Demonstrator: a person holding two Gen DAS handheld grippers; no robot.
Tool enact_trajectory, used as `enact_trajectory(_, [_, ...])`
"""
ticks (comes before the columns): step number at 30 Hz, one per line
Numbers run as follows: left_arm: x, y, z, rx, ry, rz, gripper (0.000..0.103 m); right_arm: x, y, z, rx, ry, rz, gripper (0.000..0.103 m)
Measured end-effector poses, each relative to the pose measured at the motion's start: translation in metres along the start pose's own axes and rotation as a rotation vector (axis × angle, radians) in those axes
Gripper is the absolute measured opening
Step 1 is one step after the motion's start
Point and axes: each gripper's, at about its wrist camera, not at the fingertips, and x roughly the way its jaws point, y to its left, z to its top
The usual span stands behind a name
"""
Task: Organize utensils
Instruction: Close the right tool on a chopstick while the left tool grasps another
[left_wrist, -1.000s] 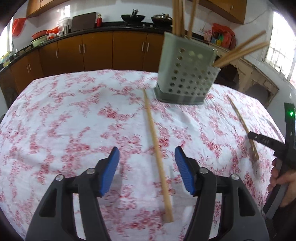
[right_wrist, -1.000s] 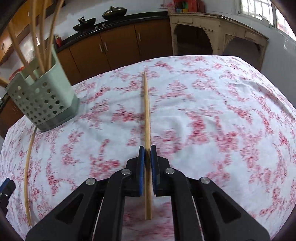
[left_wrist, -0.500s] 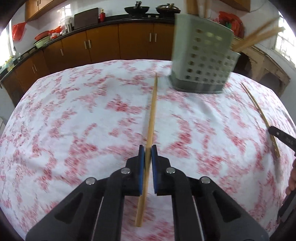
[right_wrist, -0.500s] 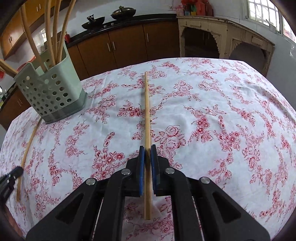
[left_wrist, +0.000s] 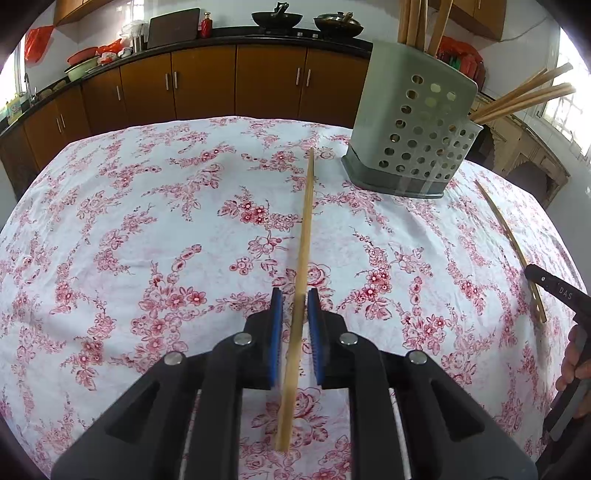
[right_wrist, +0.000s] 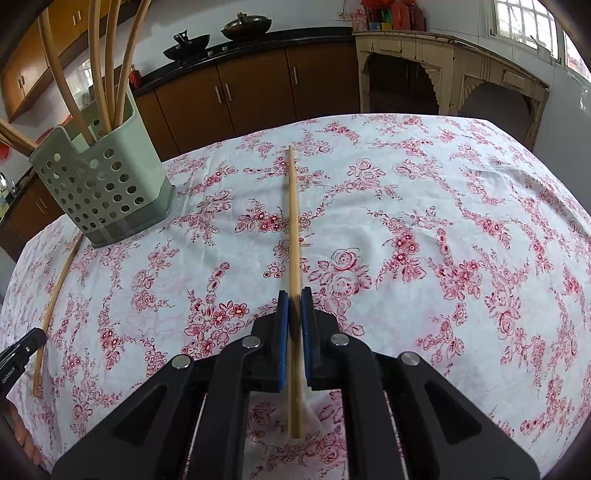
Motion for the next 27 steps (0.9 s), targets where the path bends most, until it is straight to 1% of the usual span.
enact_trajectory(2, [0.000,-0.001,0.000,0.007,0.001,0.009,0.016,0.000,0.000,0.000,-0.001,0.000,-0.002,0.008])
enact_trajectory(6, [0.001,-0.006,0.000,0.027,0.002,0.013,0.023,0.000,0.000,0.001,-0.004,0.001,-0.005,0.008])
enact_trajectory(9, [0.001,-0.011,0.000,0.049,0.003,0.026,0.026,0.000,0.003,0.001,-0.021,0.002,-0.019,0.008])
enact_trajectory(12, [-0.002,-0.013,-0.003,0.067,0.005,0.038,0.027,-0.003,0.004,-0.002,-0.048,0.004,-0.029,0.008])
enact_trajectory(19, [-0.008,-0.012,-0.011,0.068,0.007,0.036,0.027,-0.008,0.002,-0.007,-0.057,0.006,-0.025,0.008])
enact_trajectory(20, [-0.007,-0.012,-0.011,0.069,0.007,0.037,0.026,-0.008,0.002,-0.007,-0.057,0.006,-0.025,0.008])
enact_trajectory(22, [-0.008,-0.011,-0.011,0.063,0.006,0.051,0.018,-0.008,0.000,-0.007,-0.051,0.006,-0.018,0.008])
enact_trajectory(23, [-0.008,-0.009,-0.011,0.053,0.006,0.048,0.012,-0.008,-0.001,-0.007,-0.045,0.007,-0.011,0.008])
enact_trajectory(24, [-0.008,-0.007,-0.011,0.044,0.006,0.043,0.008,-0.008,-0.003,-0.006,-0.035,0.006,0.001,0.008])
enact_trajectory(25, [-0.008,-0.004,-0.011,0.031,0.005,0.030,0.008,-0.008,-0.004,-0.006,-0.031,0.006,0.007,0.008])
enact_trajectory(27, [-0.009,-0.005,-0.012,0.054,0.010,0.034,0.008,-0.010,-0.006,-0.007,-0.028,0.004,0.021,0.008])
